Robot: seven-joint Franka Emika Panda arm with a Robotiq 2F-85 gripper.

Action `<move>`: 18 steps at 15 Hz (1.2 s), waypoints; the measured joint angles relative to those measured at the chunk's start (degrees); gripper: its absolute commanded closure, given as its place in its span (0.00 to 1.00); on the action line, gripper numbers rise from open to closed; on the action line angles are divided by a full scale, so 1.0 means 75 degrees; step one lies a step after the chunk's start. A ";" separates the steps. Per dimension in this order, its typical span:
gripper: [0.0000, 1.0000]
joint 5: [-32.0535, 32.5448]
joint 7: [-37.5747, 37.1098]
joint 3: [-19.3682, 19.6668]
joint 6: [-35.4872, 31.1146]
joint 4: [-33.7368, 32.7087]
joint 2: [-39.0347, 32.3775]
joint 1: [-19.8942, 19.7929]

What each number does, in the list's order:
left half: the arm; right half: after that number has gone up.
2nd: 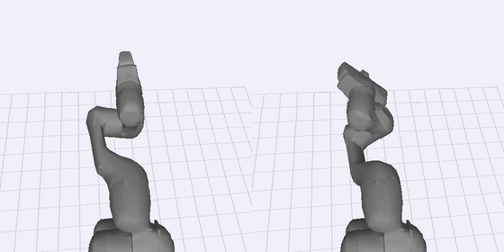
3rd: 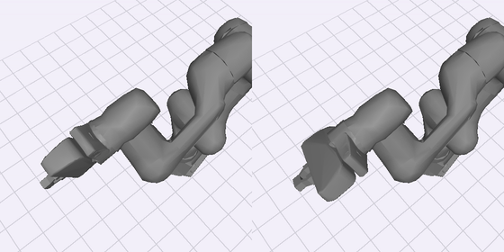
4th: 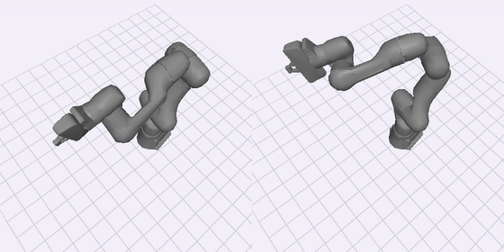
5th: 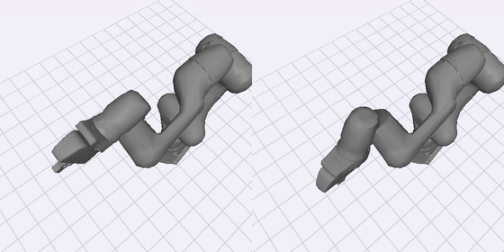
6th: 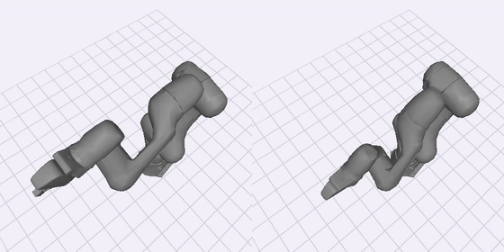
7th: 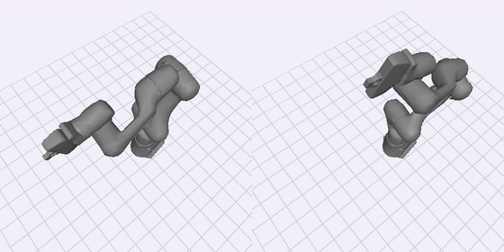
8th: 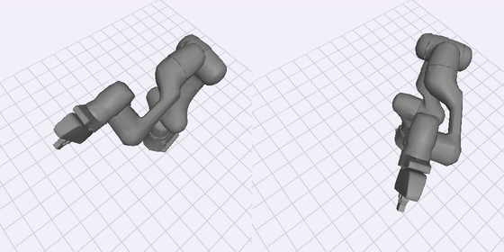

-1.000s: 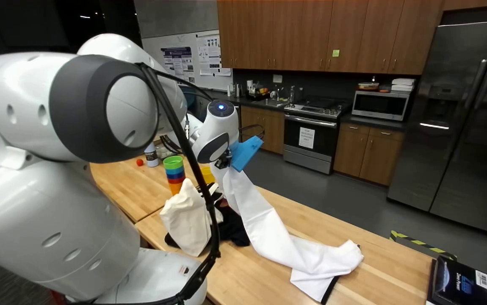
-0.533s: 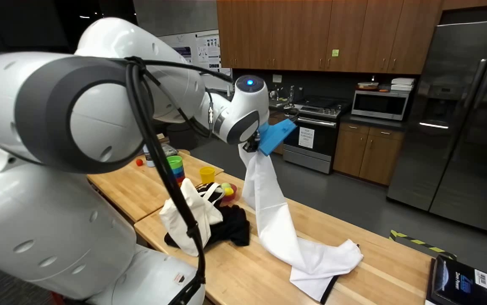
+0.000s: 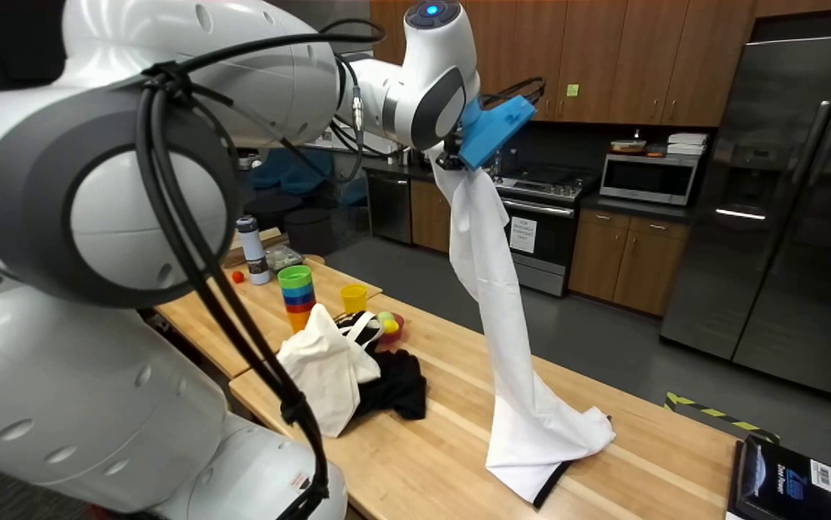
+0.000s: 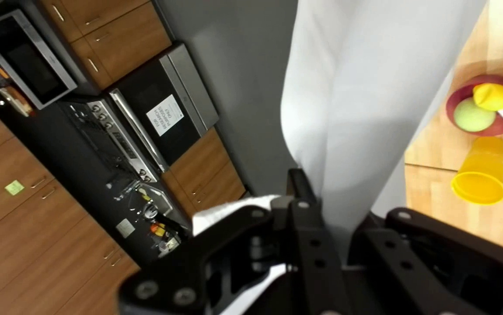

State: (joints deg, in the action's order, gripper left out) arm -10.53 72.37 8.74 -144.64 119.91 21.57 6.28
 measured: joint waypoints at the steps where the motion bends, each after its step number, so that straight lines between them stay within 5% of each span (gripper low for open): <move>1: 0.99 0.0054 -0.0137 -0.0009 0.0104 -0.0226 -0.0010 0.0000; 11: 0.99 0.0162 -0.0338 -0.0241 0.1021 -0.1602 -0.0097 0.0246; 18: 0.99 -0.0654 0.0992 -0.0062 0.1823 -0.2309 -0.0337 0.0543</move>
State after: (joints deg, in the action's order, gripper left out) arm -15.43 79.81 8.27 -130.96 102.59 19.04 10.36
